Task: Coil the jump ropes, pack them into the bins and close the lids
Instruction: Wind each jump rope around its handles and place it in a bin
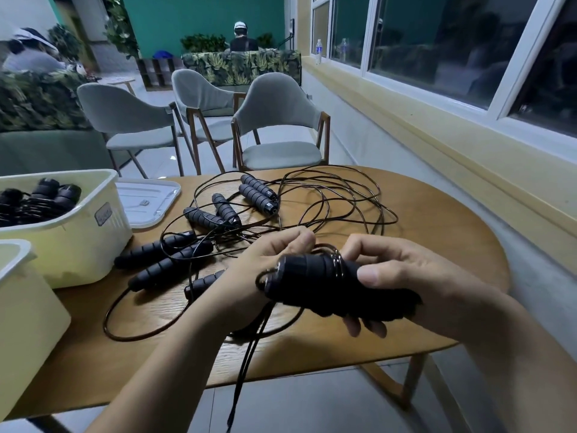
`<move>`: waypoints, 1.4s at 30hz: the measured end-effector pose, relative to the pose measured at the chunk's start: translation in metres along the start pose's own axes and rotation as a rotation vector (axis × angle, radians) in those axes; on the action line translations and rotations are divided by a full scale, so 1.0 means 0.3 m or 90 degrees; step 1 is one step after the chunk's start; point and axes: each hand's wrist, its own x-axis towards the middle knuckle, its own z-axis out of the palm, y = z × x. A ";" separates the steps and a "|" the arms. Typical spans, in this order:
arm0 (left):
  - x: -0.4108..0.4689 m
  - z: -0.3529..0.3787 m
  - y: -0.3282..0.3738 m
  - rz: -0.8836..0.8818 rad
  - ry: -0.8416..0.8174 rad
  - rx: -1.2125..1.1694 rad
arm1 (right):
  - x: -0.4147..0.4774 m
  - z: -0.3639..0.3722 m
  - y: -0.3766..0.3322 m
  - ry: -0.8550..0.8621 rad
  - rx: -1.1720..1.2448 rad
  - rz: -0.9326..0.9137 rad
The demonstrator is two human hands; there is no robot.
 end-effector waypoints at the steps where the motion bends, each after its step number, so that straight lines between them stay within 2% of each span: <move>1: -0.001 0.010 -0.004 -0.025 0.020 0.013 | -0.002 -0.004 -0.002 0.009 0.015 -0.013; 5: 0.008 0.059 -0.022 -0.073 0.016 -0.058 | -0.010 -0.023 -0.009 0.079 0.047 -0.085; 9: 0.017 0.110 -0.042 -0.063 0.019 0.031 | -0.026 -0.043 -0.018 0.196 0.053 -0.134; 11: 0.010 0.127 -0.056 -0.068 0.011 0.114 | -0.028 -0.058 -0.018 0.265 0.028 -0.146; 15: 0.002 0.147 -0.049 -0.026 -0.007 0.394 | -0.029 -0.089 -0.001 0.378 -0.067 -0.128; 20: -0.012 0.153 -0.017 0.022 -0.016 0.533 | -0.015 -0.081 0.017 0.447 -0.271 -0.091; 24: -0.021 0.128 0.014 0.065 0.000 0.557 | 0.002 -0.076 0.041 0.441 -0.412 -0.041; 27: -0.026 0.096 0.027 0.095 0.018 0.551 | 0.012 -0.070 0.056 0.404 -0.459 -0.003; 31: -0.040 0.058 0.038 0.084 0.047 0.496 | 0.020 -0.056 0.048 0.310 -0.415 0.044; 36: -0.047 0.017 0.060 0.072 0.029 0.412 | 0.011 -0.028 0.027 0.170 -0.347 0.145; 42: -0.039 -0.023 0.064 0.047 -0.040 0.211 | -0.008 -0.020 -0.004 0.053 -0.260 0.149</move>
